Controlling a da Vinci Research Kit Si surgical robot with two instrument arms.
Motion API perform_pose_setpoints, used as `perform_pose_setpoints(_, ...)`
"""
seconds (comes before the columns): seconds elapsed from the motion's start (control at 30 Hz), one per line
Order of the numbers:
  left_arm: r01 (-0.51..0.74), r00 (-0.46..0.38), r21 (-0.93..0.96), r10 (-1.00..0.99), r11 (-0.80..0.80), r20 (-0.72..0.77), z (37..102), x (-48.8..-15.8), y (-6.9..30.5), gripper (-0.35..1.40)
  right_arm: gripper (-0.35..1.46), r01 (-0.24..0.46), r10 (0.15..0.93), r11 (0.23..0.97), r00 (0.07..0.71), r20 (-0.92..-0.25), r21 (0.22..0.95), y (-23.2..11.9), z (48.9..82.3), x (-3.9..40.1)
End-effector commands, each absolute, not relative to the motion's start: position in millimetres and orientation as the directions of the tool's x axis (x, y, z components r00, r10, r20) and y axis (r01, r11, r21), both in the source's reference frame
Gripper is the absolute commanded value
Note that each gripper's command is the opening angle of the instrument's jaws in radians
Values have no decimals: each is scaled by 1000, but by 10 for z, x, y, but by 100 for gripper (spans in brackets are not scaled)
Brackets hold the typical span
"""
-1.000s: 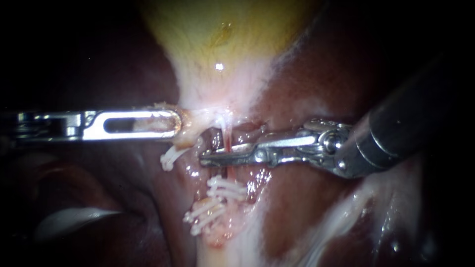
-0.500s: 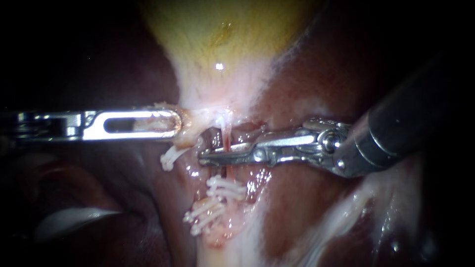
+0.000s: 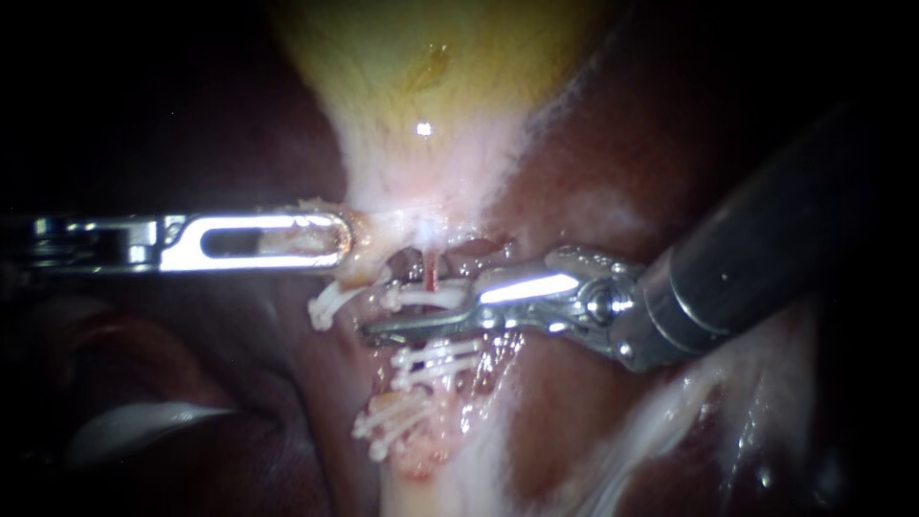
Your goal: Going back third clip right tube
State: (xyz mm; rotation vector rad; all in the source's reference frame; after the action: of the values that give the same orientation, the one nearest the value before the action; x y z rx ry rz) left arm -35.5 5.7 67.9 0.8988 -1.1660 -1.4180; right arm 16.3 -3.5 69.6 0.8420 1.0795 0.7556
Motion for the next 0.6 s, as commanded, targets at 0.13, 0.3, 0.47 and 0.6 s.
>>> perform_pose_setpoints(0.13,253,-174,967,-983,18,64,678,-355,56,-35,49,-127,815,551,295,-499,825,-31,700,155)
perform_pose_setpoints(0.3,253,-174,967,-983,18,64,678,-355,56,-35,49,-124,777,606,302,-552,785,-28,704,141)
perform_pose_setpoints(0.47,252,-175,968,-983,13,59,678,-355,56,-35,50,-117,734,660,310,-604,742,-27,705,131)
perform_pose_setpoints(0.6,252,-175,968,-983,13,59,678,-355,56,-35,50,-95,697,698,316,-644,709,-30,703,124)
